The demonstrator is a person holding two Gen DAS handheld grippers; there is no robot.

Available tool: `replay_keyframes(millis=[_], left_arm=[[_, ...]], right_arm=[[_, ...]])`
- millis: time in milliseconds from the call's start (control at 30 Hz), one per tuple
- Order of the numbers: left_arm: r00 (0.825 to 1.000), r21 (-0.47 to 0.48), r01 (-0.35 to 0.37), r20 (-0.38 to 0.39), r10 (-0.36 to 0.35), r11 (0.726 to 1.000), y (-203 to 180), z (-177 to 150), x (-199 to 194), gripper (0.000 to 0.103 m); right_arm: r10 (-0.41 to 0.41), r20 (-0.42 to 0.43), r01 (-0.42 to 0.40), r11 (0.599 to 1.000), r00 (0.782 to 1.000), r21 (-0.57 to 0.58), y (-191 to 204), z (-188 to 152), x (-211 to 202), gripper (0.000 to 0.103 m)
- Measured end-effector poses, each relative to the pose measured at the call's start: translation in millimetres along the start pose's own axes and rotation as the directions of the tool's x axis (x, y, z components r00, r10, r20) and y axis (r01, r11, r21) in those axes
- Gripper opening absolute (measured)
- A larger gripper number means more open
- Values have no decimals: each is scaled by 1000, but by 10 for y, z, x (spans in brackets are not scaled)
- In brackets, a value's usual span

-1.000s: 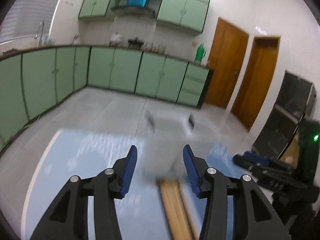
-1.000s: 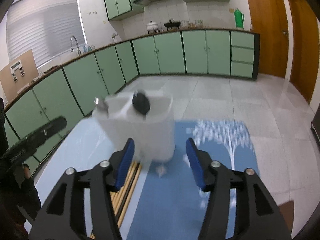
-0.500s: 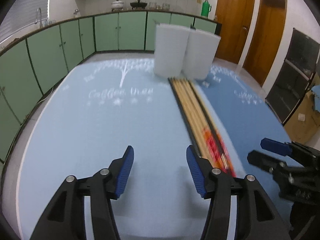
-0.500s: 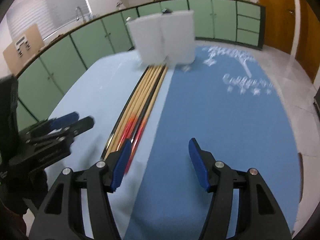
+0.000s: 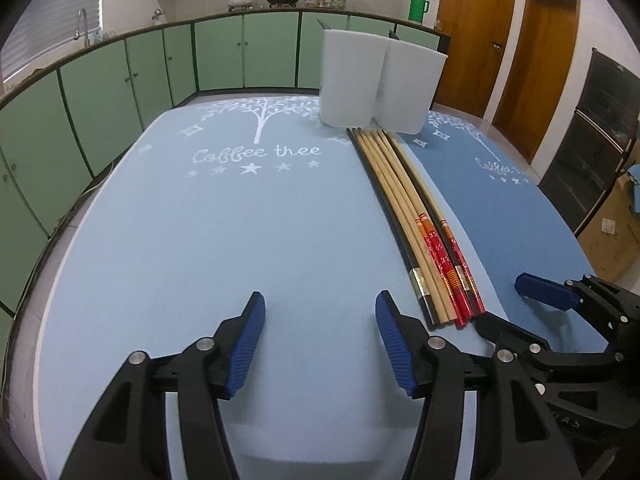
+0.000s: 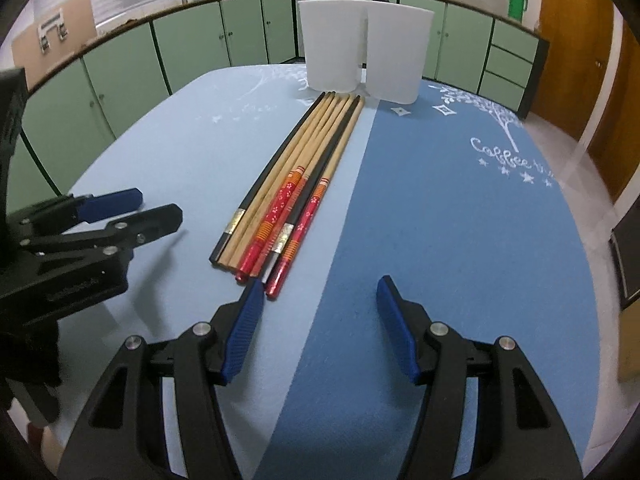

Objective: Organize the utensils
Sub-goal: 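Grasp one red-patterned chopstick with the right tool and pull it from the bundle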

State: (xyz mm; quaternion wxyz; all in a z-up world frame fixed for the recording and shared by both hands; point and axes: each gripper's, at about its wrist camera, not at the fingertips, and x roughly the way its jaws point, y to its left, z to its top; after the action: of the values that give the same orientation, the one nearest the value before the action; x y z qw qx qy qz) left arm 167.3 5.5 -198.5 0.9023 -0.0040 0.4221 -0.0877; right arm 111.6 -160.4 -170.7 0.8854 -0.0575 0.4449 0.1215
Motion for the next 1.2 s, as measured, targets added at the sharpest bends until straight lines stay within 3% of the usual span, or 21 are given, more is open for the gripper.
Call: replay_keyframes(millis=[267, 400, 500, 633, 667, 967, 1200], left_arm=[[1000, 1, 1, -1, -1, 1000, 10, -22, -36, 59], [1000, -2, 0, -6, 0, 1000, 10, -41, -50, 59], [1000, 3, 4, -6, -4, 1000, -12, -51, -65, 60], [1000, 14, 15, -13, -15, 1000, -57, -55, -68, 62], [1000, 17, 17, -15, -17, 1000, -70, -57, -67, 63], [998, 54, 56, -28, -54, 997, -307, -63, 1, 64], [999, 89, 11, -37, -8, 996, -390, -65, 79, 68]], right_arm=[[-67, -5, 68, 995, 998, 73, -264, -30, -76, 57], [13, 12, -14, 993, 1000, 116, -275, -54, -125, 56], [44, 12, -45, 994, 999, 99, -176, -24, -80, 45], [52, 16, -54, 995, 999, 87, -113, 13, 8, 9], [57, 14, -58, 995, 998, 86, -110, 15, 12, 7], [29, 23, -31, 994, 999, 107, -251, -29, -51, 6], [36, 27, -38, 992, 999, 117, -309, -63, -72, 6]])
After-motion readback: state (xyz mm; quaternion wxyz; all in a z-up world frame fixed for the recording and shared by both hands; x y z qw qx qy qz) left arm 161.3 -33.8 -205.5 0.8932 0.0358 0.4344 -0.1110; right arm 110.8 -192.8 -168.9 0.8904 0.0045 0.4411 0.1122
